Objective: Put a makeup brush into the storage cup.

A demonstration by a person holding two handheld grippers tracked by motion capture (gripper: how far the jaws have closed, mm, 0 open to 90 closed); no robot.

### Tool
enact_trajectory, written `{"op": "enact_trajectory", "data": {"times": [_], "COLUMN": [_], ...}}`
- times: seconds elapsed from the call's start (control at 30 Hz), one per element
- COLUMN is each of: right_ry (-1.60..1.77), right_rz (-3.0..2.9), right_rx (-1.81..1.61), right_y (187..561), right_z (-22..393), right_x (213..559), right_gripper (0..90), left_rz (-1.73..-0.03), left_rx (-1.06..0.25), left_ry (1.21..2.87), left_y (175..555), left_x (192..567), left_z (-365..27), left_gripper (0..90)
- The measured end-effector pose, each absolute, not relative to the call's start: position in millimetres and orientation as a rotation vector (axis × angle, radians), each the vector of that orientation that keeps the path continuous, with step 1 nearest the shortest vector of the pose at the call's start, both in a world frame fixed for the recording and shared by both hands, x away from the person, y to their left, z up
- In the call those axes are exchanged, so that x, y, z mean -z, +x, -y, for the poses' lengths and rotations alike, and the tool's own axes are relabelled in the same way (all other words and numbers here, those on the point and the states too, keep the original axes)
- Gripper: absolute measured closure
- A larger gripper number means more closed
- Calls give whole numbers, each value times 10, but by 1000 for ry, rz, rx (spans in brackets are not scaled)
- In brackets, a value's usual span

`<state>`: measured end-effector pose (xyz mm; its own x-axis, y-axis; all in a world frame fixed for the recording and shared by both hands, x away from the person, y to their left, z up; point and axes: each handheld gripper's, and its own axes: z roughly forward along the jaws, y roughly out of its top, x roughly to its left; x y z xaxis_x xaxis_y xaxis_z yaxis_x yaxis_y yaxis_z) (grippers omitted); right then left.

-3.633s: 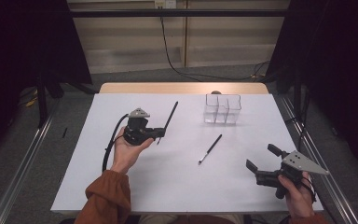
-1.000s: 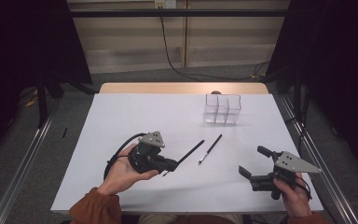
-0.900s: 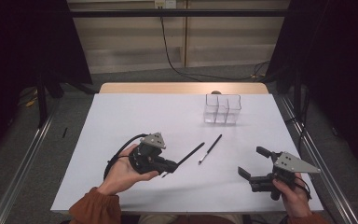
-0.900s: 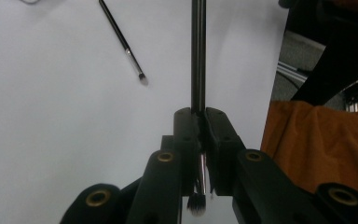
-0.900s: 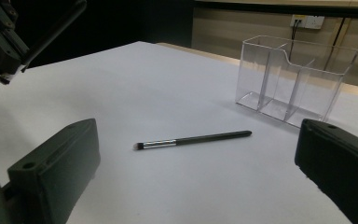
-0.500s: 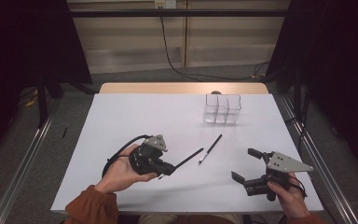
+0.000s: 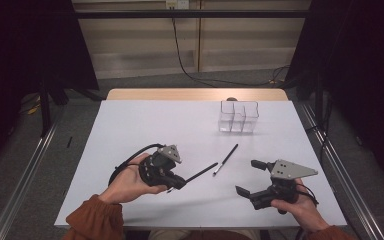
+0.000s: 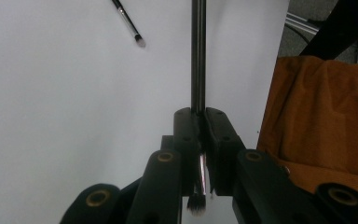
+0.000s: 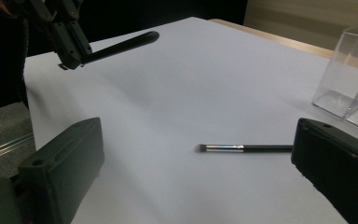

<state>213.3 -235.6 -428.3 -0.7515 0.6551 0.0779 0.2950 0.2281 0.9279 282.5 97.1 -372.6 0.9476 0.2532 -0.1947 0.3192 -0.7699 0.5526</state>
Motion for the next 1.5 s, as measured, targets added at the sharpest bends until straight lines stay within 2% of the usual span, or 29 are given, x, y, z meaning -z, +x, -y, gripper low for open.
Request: {"op": "enact_trajectory", "data": {"times": [1.5], "right_ry": [591], "right_rz": [-2868], "right_rx": [-1178], "right_y": [2620], "right_z": [1777], "right_x": [3932], "right_gripper": [30], "left_rz": [-285], "left_rx": [201], "left_ry": [2702], "left_y": [2888], "left_x": [3767], "left_z": [-769], "left_gripper": [839]}}
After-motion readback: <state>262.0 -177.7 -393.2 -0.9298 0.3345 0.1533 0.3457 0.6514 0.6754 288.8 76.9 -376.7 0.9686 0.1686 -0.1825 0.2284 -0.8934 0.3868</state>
